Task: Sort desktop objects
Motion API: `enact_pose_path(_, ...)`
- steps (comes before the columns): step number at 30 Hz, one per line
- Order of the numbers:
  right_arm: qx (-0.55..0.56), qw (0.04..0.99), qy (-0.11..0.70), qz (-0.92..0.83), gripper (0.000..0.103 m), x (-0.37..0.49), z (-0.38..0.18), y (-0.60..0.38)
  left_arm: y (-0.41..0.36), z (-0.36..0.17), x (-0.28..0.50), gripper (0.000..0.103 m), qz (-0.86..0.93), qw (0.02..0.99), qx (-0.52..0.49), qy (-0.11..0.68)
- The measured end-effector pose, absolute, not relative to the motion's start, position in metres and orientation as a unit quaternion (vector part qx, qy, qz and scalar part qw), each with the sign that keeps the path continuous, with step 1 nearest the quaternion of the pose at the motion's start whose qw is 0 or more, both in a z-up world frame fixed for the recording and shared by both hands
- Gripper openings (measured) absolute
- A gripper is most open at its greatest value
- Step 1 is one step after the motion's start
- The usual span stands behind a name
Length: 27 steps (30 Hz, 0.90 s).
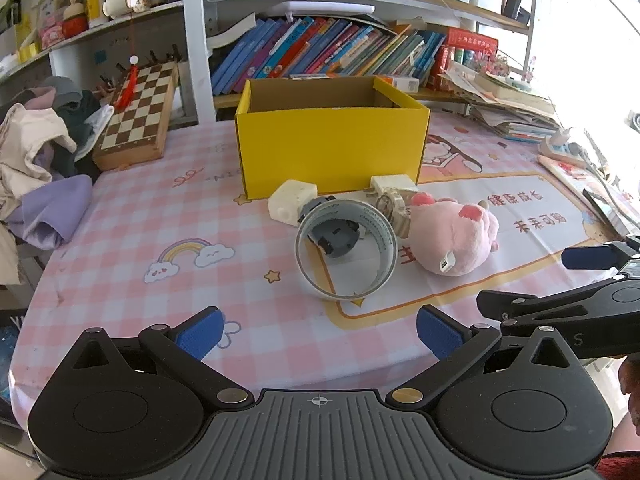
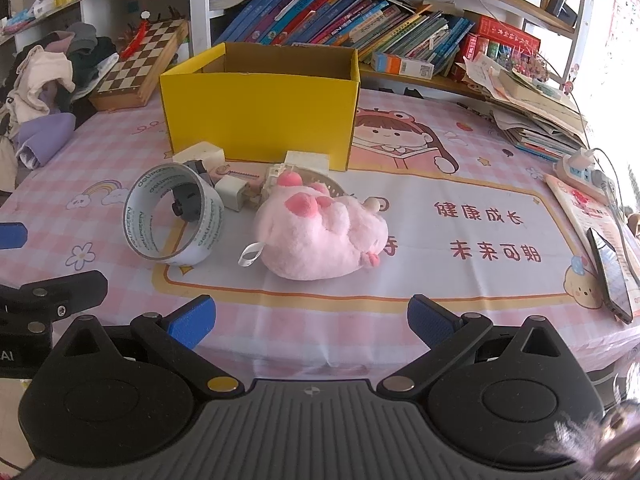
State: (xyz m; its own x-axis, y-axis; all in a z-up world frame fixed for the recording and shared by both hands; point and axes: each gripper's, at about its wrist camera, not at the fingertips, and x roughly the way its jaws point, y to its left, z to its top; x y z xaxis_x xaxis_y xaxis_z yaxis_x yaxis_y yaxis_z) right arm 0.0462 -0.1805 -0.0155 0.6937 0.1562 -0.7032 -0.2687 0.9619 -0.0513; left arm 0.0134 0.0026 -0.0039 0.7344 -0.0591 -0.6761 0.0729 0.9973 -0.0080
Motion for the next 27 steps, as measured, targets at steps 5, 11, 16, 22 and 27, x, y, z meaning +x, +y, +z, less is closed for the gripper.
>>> enact_pose_path(5, -0.077, 0.917, 0.374, 0.117, 0.103, 0.0465, -0.0154, -0.1791, 0.0039, -0.0038, 0.0133, 0.103, -0.038, 0.932, 0.008, 0.361)
enact_pose_path(11, -0.079, 0.915, 0.377, 0.115, 0.103, 0.0472, -0.0158, -0.1783, 0.0045, -0.0036, 0.0125, 0.103, -0.041, 0.932, 0.005, 0.361)
enact_pose_path(16, -0.079, 0.914, 0.38, 0.117, 0.103, 0.0473, -0.0163, -0.1784, 0.0045, -0.0033, 0.0125, 0.103, -0.041, 0.932, 0.003, 0.361)
enact_pose_path(22, -0.079, 0.912, 0.383, 0.122, 0.103, 0.0472, -0.0171, -0.1785, 0.0013, -0.0037, 0.0114, 0.103, -0.045, 0.931, 0.012, 0.362)
enact_pose_path(27, -0.079, 0.908, 0.39, 0.133, 0.103, 0.047, -0.0182, -0.1776, -0.003, -0.0021, 0.0095, 0.103, -0.053, 0.932, 0.023, 0.357)
